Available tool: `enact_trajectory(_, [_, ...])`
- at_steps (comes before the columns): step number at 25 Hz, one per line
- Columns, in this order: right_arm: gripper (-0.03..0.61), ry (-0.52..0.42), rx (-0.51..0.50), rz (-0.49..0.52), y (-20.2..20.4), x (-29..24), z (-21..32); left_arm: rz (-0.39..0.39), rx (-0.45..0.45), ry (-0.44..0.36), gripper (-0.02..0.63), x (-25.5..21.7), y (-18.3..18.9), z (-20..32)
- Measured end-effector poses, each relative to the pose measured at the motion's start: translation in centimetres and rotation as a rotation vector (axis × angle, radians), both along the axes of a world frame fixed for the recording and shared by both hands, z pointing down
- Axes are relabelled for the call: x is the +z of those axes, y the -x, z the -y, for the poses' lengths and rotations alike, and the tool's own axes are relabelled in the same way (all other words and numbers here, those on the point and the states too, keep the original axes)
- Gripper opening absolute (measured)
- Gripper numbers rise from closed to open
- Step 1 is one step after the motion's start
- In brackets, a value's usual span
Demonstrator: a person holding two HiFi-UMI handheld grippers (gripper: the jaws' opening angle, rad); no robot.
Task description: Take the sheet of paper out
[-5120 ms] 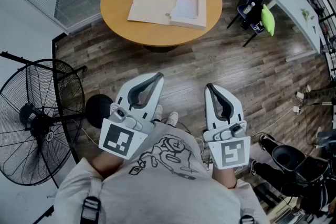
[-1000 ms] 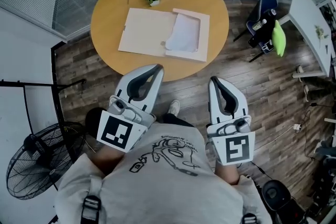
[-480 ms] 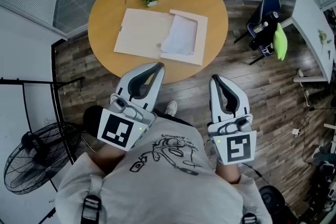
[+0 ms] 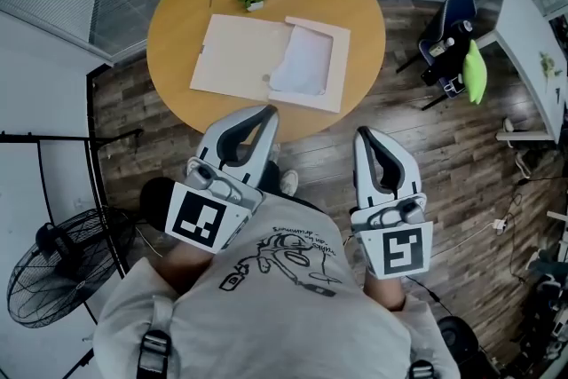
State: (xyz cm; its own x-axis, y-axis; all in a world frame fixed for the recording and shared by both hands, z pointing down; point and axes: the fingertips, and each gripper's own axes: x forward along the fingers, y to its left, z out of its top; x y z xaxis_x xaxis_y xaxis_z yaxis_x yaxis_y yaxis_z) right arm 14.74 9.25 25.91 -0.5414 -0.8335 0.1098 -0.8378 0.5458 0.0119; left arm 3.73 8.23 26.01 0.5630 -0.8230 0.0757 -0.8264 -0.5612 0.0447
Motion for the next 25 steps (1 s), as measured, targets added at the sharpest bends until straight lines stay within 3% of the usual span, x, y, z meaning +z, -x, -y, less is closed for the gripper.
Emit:
enact_trajectory(21, [0.008,-0.004,-0.007,-0.008,2.1,-0.2,6.4,-0.036,0.003,-0.009,0.021,-0.3,1.5,6.9])
enact_trajectory(25, [0.007,-0.001,-0.002,-0.013,2.2,-0.1,7.5,-0.014,0.013,-0.001,0.02,0.2,1.8,8.0])
